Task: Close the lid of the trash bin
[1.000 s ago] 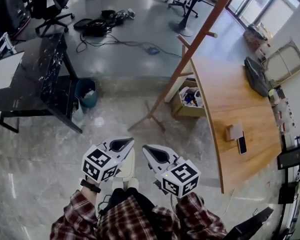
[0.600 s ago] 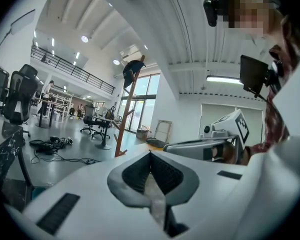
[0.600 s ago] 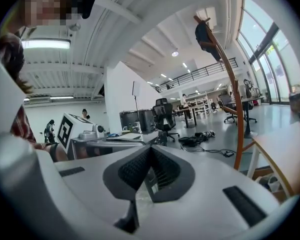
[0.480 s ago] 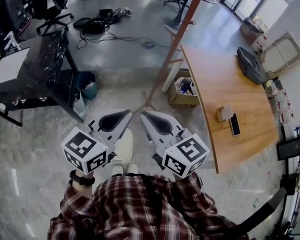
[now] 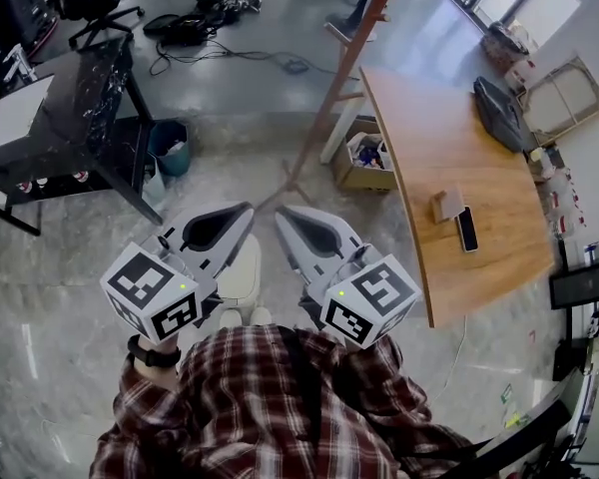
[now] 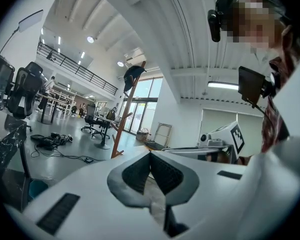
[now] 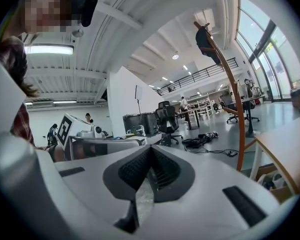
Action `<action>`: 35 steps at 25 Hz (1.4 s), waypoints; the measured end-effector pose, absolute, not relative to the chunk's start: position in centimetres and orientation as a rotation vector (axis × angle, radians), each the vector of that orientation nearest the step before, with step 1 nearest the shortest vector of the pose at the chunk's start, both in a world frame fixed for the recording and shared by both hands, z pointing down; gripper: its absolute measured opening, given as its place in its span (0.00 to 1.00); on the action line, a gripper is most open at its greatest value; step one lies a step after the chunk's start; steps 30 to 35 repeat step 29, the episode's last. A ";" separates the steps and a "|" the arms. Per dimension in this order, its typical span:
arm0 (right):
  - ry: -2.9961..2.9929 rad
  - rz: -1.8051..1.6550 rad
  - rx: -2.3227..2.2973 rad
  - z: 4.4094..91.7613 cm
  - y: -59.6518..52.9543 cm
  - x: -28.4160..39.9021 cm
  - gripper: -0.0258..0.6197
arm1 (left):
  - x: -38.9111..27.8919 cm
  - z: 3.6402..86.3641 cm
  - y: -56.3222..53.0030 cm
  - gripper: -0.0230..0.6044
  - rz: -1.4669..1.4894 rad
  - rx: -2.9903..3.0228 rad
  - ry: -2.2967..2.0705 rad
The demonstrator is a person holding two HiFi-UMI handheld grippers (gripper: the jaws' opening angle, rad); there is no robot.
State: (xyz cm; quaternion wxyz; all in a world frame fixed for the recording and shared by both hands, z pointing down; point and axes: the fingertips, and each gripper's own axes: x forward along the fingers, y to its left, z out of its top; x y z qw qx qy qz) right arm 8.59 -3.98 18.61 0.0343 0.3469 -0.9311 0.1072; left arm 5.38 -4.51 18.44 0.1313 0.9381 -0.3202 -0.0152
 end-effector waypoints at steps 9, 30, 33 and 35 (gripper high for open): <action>-2.872 0.346 1.044 19.0 -3.4 8.4 0.06 | 6.0 18.9 -3.9 0.05 -0.018 2.728 -0.904; -2.857 0.414 0.987 20.3 -4.6 5.9 0.06 | 3.6 19.7 -4.7 0.05 -0.002 2.692 -0.954; -2.857 0.414 0.987 20.3 -4.6 5.9 0.06 | 3.6 19.7 -4.7 0.05 -0.002 2.692 -0.954; -2.857 0.414 0.987 20.3 -4.6 5.9 0.06 | 3.6 19.7 -4.7 0.05 -0.002 2.692 -0.954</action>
